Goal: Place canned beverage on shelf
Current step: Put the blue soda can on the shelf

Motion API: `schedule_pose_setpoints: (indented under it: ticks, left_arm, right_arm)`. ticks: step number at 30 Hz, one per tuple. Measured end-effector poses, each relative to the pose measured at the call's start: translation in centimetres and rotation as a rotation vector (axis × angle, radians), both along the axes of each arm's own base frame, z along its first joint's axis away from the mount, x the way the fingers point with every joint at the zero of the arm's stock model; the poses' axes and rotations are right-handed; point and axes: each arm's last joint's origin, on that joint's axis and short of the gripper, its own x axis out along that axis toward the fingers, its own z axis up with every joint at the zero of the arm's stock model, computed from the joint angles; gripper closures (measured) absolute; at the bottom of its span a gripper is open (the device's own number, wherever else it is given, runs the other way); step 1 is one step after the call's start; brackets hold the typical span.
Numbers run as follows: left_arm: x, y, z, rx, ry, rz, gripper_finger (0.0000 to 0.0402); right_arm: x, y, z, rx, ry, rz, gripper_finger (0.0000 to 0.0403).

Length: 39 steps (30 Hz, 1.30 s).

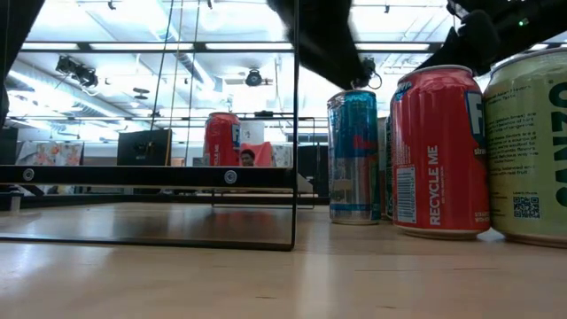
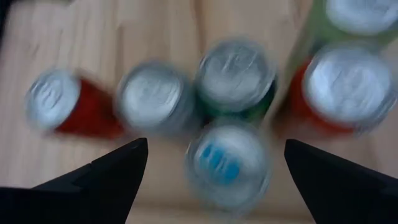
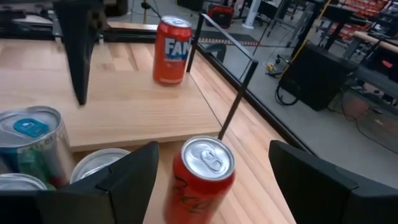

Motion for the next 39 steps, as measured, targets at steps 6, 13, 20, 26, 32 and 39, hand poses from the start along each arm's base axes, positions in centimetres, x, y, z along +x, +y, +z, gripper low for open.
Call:
schedule_pose_setpoints:
  ticks: [6,13,20,26,32,39]
  left_arm:
    - [0.1,1.3,-0.8,-0.069,0.06,0.005,0.0013]
    - [0.4,2.2,-2.2,-0.117,0.116,-0.012,0.0013]
    - [0.8,1.6,-3.5,-0.095,0.142,-0.054,0.0014]
    - [1.1,1.5,-3.9,-0.093,0.14,-0.059,0.0062]
    - [1.1,1.5,-3.9,-0.101,0.139,-0.046,0.0136]
    - [0.6,2.1,-3.5,-0.099,0.17,-0.033,0.0172]
  right_arm:
    - [0.1,0.2,0.0,0.011,-0.007,0.005,0.0088]
    - [0.2,0.2,-0.2,0.011,0.002,0.004,0.0088]
    - [0.2,0.2,-0.2,0.014,0.002,0.005,0.0088]
    - [0.2,0.2,-0.3,0.015,0.007,0.004,0.0088]
    - [0.2,0.2,-0.3,0.022,0.005,0.01,0.0088]
    - [0.2,0.2,-0.3,0.024,0.005,0.011,0.0088]
